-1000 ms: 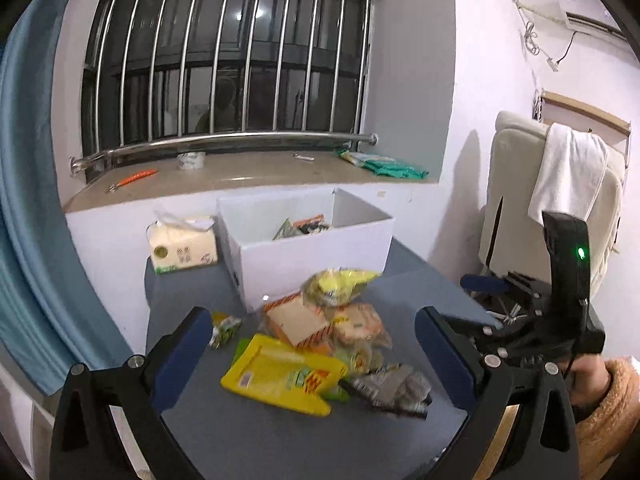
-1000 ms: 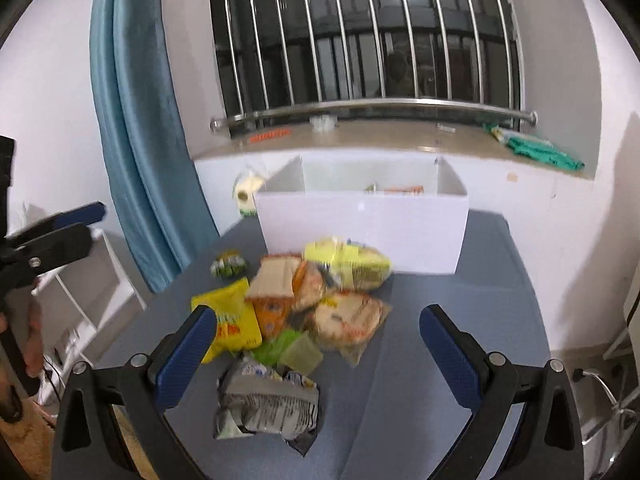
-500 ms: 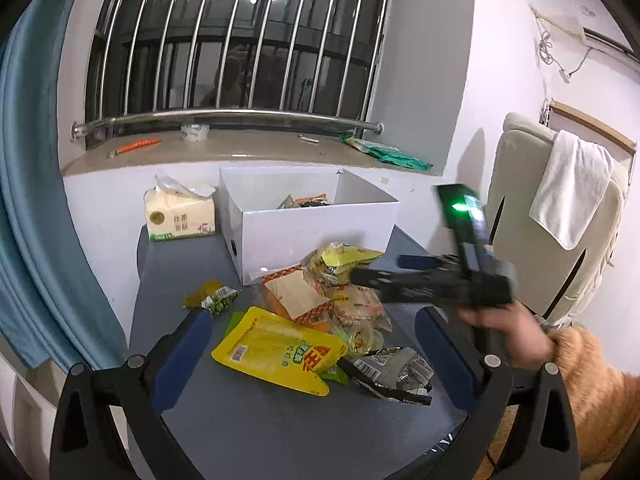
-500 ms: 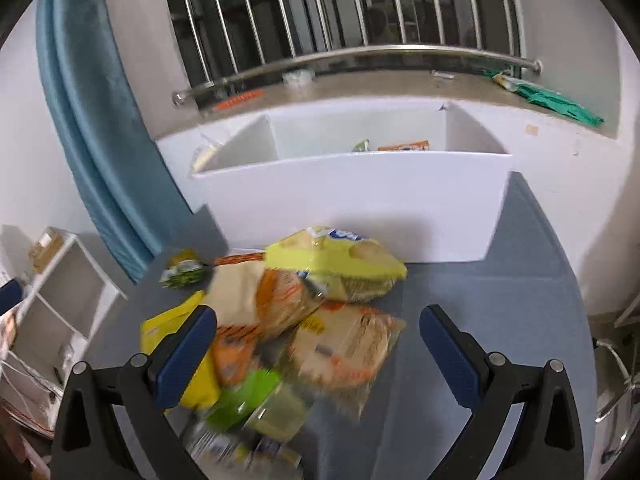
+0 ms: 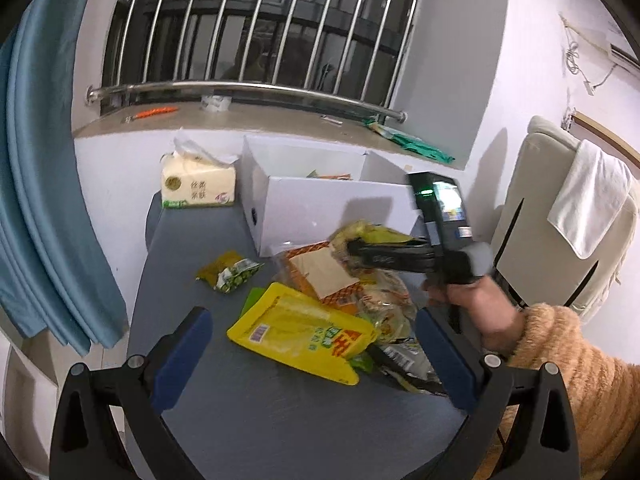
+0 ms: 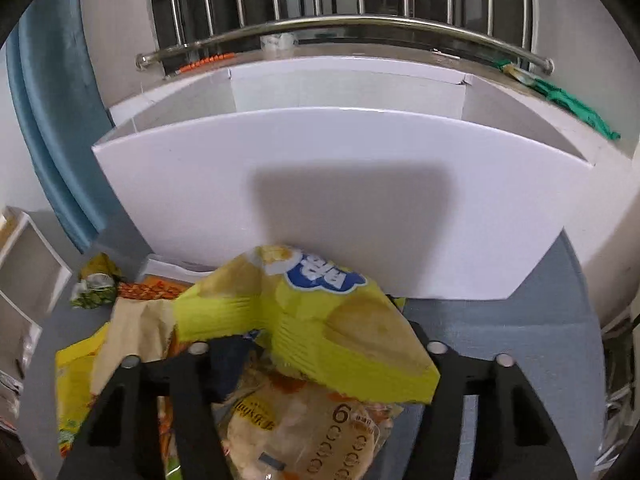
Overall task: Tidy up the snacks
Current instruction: 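Grasp the yellow chip bag with the right gripper and lift it, then hold the yellow chip bag with the right gripper while the left gripper grasps the olive sauce pack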
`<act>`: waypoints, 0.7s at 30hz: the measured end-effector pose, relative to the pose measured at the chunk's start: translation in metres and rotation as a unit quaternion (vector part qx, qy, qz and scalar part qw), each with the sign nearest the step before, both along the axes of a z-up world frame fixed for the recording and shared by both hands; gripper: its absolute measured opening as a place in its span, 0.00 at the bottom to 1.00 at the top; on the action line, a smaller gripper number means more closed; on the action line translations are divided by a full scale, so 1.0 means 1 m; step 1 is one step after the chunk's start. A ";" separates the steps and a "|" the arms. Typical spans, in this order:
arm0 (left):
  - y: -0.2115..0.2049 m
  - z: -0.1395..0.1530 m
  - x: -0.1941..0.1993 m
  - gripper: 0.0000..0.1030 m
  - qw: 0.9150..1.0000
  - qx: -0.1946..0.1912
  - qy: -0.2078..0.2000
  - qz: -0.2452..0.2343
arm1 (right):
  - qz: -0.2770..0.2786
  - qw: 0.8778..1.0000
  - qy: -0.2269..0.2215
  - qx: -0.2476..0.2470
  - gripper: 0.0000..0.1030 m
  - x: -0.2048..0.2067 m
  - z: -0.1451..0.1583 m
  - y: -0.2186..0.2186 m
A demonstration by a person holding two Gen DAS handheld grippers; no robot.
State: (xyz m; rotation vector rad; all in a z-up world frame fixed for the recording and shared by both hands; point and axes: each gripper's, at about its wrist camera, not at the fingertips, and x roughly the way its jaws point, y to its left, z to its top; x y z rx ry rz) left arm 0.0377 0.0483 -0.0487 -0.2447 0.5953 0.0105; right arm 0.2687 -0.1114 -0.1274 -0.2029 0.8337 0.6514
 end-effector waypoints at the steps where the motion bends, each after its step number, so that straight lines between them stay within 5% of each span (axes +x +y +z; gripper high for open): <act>1: 0.004 -0.003 0.003 1.00 1.000 -0.003 0.004 0.001 | 0.000 1.000 0.003 0.011 0.60 -0.002 0.003 -0.006; 16: 0.067 -0.060 0.113 1.00 0.994 -0.016 0.108 0.022 | 0.005 0.981 -0.025 0.190 0.60 -0.079 0.083 -0.120; 21: 0.075 -0.082 0.146 0.99 0.990 0.002 0.143 0.017 | 0.012 0.979 -0.038 0.199 0.60 -0.094 0.095 -0.131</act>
